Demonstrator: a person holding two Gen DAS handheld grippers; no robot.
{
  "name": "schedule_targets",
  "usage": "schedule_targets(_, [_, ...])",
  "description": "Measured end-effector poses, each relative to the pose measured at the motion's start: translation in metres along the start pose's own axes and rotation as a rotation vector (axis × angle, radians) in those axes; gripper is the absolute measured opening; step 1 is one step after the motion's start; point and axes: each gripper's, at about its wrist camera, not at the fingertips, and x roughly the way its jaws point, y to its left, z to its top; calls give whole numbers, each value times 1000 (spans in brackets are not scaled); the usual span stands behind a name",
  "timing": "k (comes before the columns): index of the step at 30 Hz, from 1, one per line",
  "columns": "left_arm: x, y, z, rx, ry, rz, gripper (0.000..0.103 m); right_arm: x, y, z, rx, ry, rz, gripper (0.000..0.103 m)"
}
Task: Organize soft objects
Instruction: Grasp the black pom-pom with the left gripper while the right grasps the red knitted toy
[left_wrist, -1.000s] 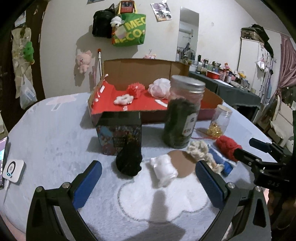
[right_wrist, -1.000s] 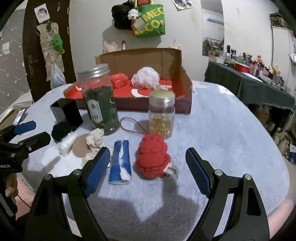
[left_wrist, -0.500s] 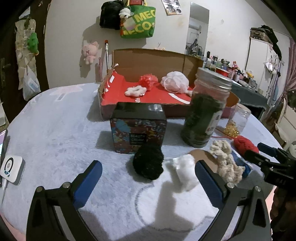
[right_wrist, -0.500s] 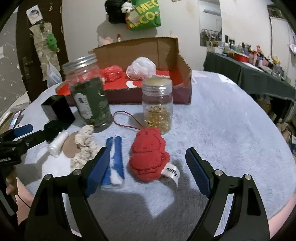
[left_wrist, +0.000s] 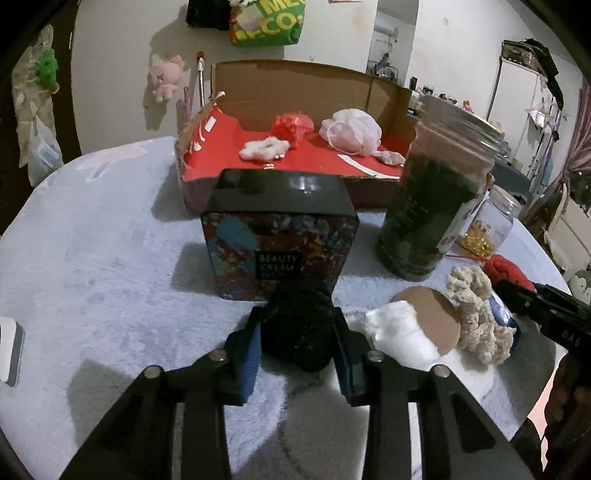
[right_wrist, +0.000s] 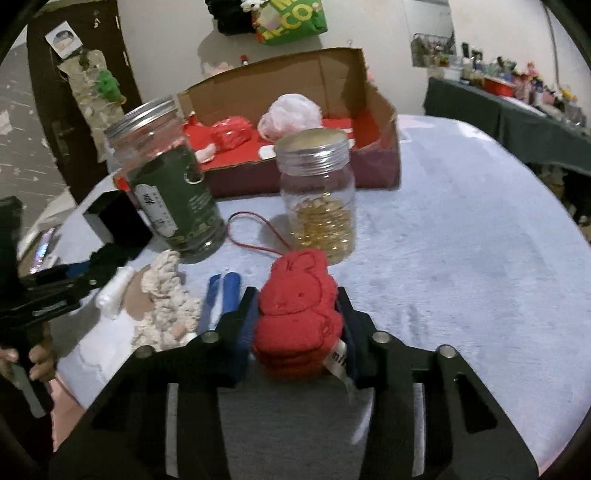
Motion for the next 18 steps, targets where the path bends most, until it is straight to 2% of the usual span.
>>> schedule_targets(7, [-17,-4,1,22,-14,-25,33,-22,1,11,7,-59,54,37])
schedule_targets(10, [-25,-13,1,41,-20,-56,33,-31,4,18,10,-78,99,37])
schedule_targets(12, [-29,-21,3,52,-21,-104,33,-33,10,20,-3,-84,117,37])
schedule_targets(18, [-29,-45,8,108,-29,-181,33,-21,29,16,-30,-41,187,37])
